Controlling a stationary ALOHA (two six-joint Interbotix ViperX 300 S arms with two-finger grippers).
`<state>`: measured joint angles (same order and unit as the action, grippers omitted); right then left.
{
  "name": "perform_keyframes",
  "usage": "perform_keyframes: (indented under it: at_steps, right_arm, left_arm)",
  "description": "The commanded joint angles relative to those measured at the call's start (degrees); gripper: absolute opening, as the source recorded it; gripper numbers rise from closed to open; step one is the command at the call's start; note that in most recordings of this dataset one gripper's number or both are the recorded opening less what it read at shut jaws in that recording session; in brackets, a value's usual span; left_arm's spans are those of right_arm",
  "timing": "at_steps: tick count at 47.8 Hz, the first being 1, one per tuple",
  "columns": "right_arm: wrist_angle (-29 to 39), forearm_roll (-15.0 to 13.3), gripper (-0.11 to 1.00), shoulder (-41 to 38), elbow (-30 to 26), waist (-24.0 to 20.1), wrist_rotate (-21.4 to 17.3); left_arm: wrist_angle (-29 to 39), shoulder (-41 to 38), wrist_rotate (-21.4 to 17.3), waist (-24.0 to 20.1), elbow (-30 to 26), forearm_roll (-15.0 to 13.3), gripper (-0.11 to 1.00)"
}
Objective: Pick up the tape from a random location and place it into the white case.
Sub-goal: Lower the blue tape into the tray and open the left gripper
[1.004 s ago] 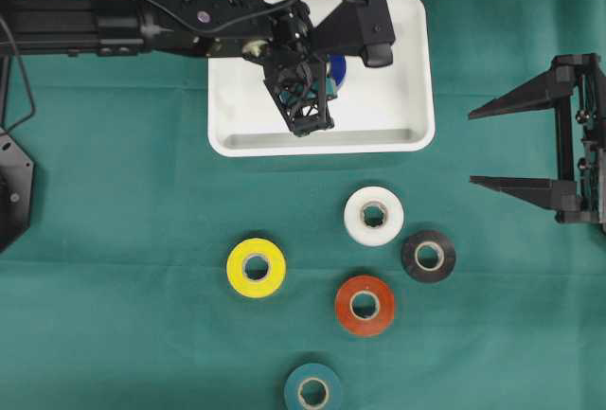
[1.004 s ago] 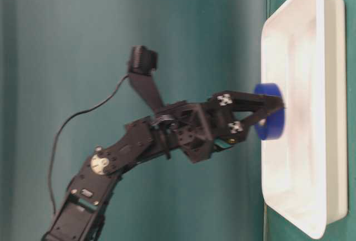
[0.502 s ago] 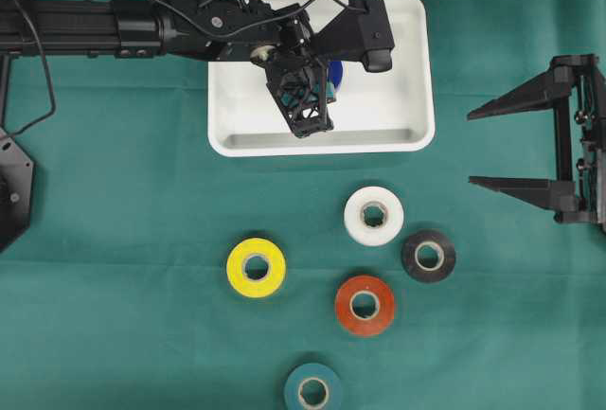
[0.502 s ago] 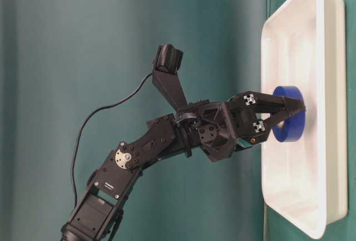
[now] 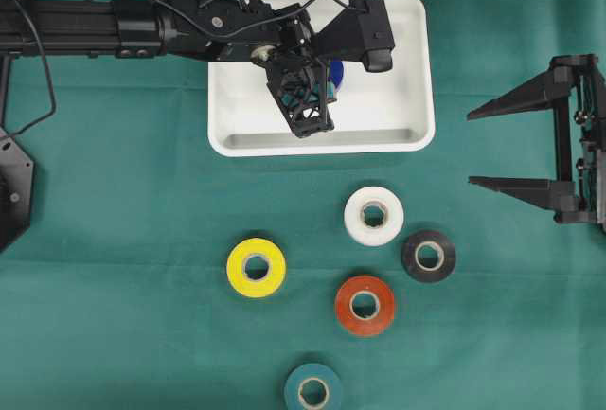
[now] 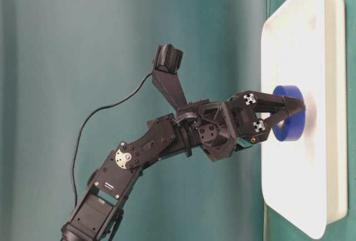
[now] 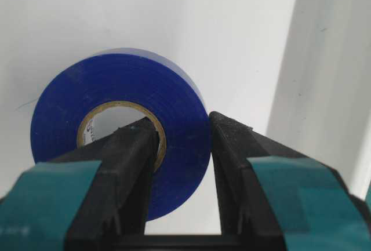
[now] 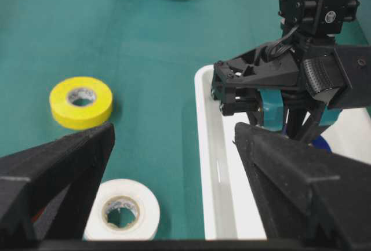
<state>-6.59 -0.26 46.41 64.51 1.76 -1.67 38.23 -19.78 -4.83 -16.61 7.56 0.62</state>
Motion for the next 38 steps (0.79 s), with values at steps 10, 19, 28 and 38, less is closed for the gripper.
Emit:
perform_keyframes:
  at_steps: [10, 19, 28, 38]
  right_arm:
    - [-0.44, -0.09, 0.92, -0.26, -1.41, 0.09, 0.0]
    - [-0.26, -0.09, 0.92, -0.26, -1.41, 0.09, 0.0]
    - [-0.26, 0.0, 0.92, -0.26, -1.41, 0.09, 0.0]
    - [-0.26, 0.0, 0.92, -0.26, -1.49, 0.09, -0.09]
  left_arm:
    - [-0.09, 1.41, 0.18, -0.44, 0.0, -0.09, 0.6]
    - [-0.09, 1.58, 0.0, -0.7, 0.26, -0.09, 0.91]
    - [0.26, 2.37, 0.0, -0.62, 0.26, -0.09, 0.85]
    - [1.93, 6.86, -0.26, -0.53, -0.18, -0.09, 0.86]
